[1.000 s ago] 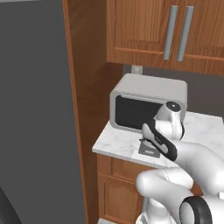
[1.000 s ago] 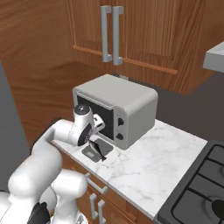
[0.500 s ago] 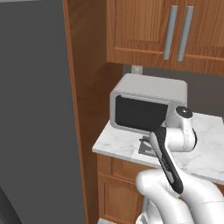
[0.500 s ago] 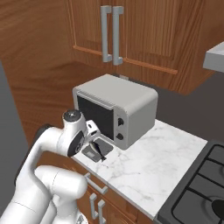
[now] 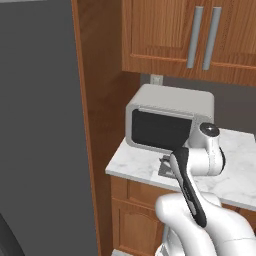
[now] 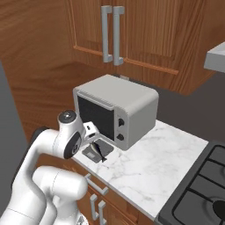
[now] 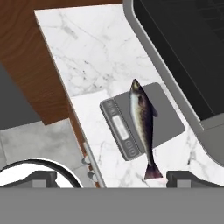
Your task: Take the fish from the fridge and place it on the digital scale on the counter by the fridge. Wait a few seconds for a reading, then move it to the plate on the dining counter.
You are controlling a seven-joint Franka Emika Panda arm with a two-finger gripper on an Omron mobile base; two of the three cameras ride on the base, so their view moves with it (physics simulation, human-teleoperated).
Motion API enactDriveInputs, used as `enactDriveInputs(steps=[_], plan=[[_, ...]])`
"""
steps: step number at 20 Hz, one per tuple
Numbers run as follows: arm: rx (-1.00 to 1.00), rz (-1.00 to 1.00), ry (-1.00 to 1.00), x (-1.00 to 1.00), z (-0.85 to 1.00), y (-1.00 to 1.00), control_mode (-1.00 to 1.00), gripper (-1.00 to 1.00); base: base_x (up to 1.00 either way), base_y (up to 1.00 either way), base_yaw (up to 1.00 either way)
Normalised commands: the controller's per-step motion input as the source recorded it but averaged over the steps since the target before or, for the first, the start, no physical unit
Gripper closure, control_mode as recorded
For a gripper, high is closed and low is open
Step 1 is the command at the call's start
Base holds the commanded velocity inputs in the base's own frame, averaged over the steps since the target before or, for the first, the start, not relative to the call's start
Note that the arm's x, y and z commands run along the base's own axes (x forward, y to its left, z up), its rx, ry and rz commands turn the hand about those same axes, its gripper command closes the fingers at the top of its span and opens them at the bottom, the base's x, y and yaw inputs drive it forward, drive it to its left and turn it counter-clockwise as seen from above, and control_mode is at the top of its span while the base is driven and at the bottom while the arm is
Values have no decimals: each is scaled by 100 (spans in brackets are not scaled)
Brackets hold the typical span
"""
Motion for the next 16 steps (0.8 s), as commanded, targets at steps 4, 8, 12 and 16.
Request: enactDriveInputs(steps=[4, 8, 12, 16], plan=[[0, -3, 0, 3, 4, 0, -100, -100, 0, 0, 0], [1, 0, 0, 0, 0, 0, -100, -100, 0, 0, 0], [2, 0, 1, 0, 0, 0, -100, -100, 0, 0, 0], [3, 0, 2, 0, 0, 0, -100, -100, 0, 0, 0]])
